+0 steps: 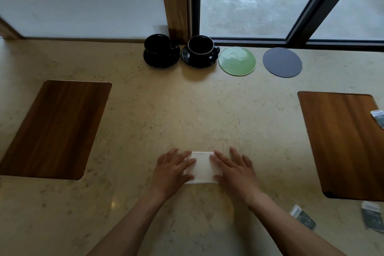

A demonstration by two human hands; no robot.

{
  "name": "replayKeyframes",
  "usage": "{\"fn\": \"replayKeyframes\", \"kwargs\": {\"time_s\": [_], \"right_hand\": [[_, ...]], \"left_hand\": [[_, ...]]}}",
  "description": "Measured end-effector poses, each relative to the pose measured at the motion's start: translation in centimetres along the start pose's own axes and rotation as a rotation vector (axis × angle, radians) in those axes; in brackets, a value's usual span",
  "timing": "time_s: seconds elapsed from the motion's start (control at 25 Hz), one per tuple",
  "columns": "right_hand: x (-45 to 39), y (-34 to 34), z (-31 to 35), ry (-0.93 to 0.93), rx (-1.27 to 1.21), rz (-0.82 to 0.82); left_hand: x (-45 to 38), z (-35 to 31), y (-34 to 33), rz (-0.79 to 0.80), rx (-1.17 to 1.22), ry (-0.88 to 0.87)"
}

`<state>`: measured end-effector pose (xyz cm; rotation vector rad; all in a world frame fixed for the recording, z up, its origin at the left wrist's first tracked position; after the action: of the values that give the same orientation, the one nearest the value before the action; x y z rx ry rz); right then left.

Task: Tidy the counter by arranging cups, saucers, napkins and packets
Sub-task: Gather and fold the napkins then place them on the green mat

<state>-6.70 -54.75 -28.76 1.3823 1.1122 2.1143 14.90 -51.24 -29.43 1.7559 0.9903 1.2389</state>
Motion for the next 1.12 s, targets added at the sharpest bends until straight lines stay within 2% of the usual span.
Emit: {"fn": "replayKeyframes", "kwargs": {"time_s": [0.24,0.48,0.56,0.72,0.92,1.12], "right_hand": [[0.5,-0.5,-0.2,0.009,0.078,0.088],[0.8,0.0,0.0,0.025,0.098,0.149],[1.4,0.6,0.2,0.001,0.068,0.102],[3.8,1.2,-1.7,-0.071,0.031,-0.02],[7.6,2.0,-6.1,-0.199,-0.033,-0.118],[13.1,1.6,-12.6,-0.327,-0.072,-0.22]], "left_hand": [[0.3,0.6,0.1,0.197,-0.048,0.025],[0.8,0.0,0.3,0.23,-0.046,0.034],[0.8,-0.2,0.8,0.182,-0.015,0.029],[0.5,-1.8,2.8,-0.012,0.023,-0.038],[-1.5,-6.4,4.0,-0.076,0.05,-0.121],[-3.6,-13.7,4.8,-0.124,0.039,-0.211]]}}
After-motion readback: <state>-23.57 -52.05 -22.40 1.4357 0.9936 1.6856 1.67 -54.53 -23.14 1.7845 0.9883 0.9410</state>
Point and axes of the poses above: each hand's wrist, its own x-axis away from the middle knuckle, its own y-axis out of the back of the hand, z = x × y, the point moved 4 cm from there along -x, towards the middle knuckle, and after that the axes turned 11 degrees about z, right-handed, at the moved point
